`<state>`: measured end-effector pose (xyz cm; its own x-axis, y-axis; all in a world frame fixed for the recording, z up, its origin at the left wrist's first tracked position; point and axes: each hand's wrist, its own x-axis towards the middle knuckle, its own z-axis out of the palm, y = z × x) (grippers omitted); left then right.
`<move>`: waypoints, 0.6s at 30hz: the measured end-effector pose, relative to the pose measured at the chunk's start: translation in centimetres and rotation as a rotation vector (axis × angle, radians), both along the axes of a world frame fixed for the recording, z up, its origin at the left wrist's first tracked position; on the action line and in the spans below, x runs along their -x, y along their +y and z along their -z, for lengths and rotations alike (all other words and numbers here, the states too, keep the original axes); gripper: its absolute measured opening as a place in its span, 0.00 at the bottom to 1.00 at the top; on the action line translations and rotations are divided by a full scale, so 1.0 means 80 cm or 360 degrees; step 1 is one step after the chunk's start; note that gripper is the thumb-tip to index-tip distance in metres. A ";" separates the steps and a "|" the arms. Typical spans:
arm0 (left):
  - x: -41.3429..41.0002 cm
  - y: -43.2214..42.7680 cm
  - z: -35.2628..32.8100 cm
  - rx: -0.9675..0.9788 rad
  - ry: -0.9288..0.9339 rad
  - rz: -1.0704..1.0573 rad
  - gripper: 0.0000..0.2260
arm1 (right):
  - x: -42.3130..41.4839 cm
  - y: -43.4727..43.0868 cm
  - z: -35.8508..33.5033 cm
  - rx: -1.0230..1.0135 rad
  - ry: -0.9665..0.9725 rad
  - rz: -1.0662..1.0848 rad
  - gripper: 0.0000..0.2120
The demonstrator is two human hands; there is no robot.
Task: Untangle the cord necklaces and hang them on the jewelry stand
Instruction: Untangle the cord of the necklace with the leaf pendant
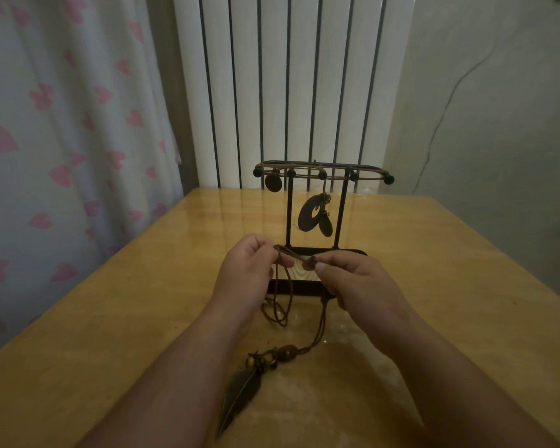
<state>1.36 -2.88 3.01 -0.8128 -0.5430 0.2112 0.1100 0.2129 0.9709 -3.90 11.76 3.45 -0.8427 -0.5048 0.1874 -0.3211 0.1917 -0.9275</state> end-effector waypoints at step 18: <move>-0.007 -0.001 -0.001 0.0169 0.0164 0.0257 0.12 | 0.006 0.001 0.004 0.0096 -0.0021 0.0049 0.14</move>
<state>1.95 -2.98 3.10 -0.8587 -0.3776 0.3466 0.2484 0.2850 0.9258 -4.38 11.83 3.12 -0.8603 -0.4665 0.2058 -0.3037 0.1447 -0.9417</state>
